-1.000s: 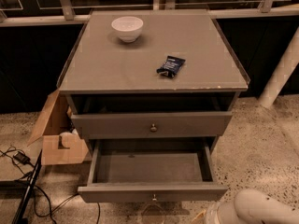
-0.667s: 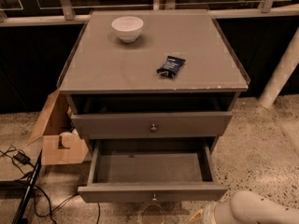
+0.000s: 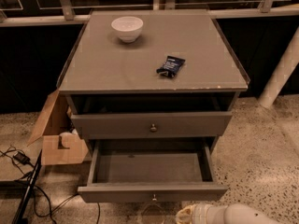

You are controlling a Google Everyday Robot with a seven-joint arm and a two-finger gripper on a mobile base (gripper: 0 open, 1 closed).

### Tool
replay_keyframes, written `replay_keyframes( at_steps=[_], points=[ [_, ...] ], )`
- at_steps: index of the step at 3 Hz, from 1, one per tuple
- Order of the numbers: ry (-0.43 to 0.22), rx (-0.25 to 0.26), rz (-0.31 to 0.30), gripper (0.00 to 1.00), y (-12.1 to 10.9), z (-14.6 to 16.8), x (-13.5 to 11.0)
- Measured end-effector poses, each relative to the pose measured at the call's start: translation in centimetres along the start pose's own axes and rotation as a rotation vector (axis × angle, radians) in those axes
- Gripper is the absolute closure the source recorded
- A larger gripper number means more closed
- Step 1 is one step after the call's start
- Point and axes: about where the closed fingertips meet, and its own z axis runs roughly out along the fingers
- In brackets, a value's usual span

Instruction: Close middle drawer

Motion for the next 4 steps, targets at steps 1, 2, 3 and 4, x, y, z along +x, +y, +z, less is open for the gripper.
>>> replay_keyframes(
  at_steps=[1, 2, 3, 4],
  points=[
    [0.001, -0.001, 0.005, 1.0, 0.0, 0.0, 0.0],
    [-0.008, 0.034, -0.009, 1.0, -0.4, 0.6, 1.0],
    [-0.053, 0.137, -0.06, 1.0, -2.1, 1.8, 2.1],
    [-0.079, 0.188, -0.079, 1.0, -3.3, 2.4, 2.5]
  ],
)
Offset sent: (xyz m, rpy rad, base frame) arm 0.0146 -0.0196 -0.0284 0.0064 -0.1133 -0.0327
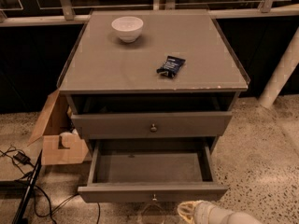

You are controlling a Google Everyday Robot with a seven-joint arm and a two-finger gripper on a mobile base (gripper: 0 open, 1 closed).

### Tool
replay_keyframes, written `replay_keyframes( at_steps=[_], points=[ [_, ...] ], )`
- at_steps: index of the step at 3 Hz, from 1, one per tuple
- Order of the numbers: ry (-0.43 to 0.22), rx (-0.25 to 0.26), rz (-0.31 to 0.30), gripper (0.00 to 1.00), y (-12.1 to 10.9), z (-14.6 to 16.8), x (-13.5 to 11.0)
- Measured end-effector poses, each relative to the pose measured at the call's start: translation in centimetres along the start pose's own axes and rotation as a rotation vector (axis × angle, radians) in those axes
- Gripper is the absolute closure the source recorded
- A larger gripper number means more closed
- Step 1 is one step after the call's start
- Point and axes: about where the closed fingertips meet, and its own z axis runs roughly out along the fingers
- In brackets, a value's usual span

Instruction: Close middle drawer

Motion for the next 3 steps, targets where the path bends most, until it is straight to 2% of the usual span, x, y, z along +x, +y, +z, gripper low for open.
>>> replay_keyframes(
  at_steps=[1, 3],
  points=[
    [-0.011, 0.042, -0.005, 1.0, -1.7, 1.2, 0.5],
    [-0.023, 0.093, -0.005, 1.0, -4.3, 3.3, 1.2]
  ],
)
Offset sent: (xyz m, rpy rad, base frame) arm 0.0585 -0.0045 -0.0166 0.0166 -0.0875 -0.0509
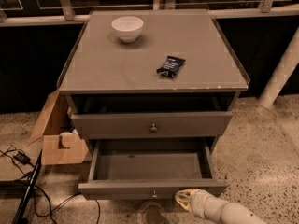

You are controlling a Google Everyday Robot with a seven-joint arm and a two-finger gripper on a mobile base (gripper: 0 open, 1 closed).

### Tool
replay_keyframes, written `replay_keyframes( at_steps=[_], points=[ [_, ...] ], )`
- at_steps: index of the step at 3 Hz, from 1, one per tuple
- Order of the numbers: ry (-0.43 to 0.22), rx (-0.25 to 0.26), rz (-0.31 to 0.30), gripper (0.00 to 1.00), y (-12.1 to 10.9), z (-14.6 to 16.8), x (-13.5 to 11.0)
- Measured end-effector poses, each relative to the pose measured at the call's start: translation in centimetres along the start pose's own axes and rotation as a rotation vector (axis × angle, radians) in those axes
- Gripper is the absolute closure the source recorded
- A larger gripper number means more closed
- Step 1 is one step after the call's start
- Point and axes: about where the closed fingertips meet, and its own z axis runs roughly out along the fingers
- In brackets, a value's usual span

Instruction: Close middle drawer

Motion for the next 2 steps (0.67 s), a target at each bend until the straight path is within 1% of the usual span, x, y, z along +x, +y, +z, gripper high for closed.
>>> replay_keyframes(
  at_steps=[2],
  points=[
    [-0.011, 0.048, 0.011, 1.0, -2.8, 2.2, 0.2]
  ],
)
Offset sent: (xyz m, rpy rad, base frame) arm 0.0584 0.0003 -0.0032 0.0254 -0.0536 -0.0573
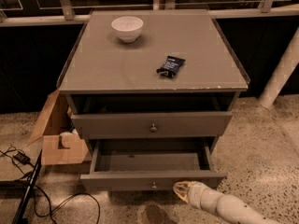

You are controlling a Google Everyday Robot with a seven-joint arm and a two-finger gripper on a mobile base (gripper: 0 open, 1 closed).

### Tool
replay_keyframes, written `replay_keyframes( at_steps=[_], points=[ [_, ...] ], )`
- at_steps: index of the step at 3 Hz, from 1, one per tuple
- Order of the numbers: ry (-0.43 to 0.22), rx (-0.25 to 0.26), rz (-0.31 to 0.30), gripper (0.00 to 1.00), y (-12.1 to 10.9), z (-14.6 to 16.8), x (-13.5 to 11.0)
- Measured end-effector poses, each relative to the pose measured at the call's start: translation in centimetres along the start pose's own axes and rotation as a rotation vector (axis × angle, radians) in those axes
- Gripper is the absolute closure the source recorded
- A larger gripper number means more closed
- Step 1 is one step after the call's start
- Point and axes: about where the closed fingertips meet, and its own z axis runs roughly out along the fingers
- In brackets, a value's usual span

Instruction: Close middle drawer

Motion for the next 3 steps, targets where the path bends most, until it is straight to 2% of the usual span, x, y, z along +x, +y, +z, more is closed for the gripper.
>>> replay_keyframes(
  at_steps=[2, 3],
  points=[
    [-0.035, 0.033, -0.023, 1.0, -3.5, 3.7, -1.0],
    [-0.053, 0.052, -0.055, 1.0, -5.6, 5.4, -1.9]
  ],
)
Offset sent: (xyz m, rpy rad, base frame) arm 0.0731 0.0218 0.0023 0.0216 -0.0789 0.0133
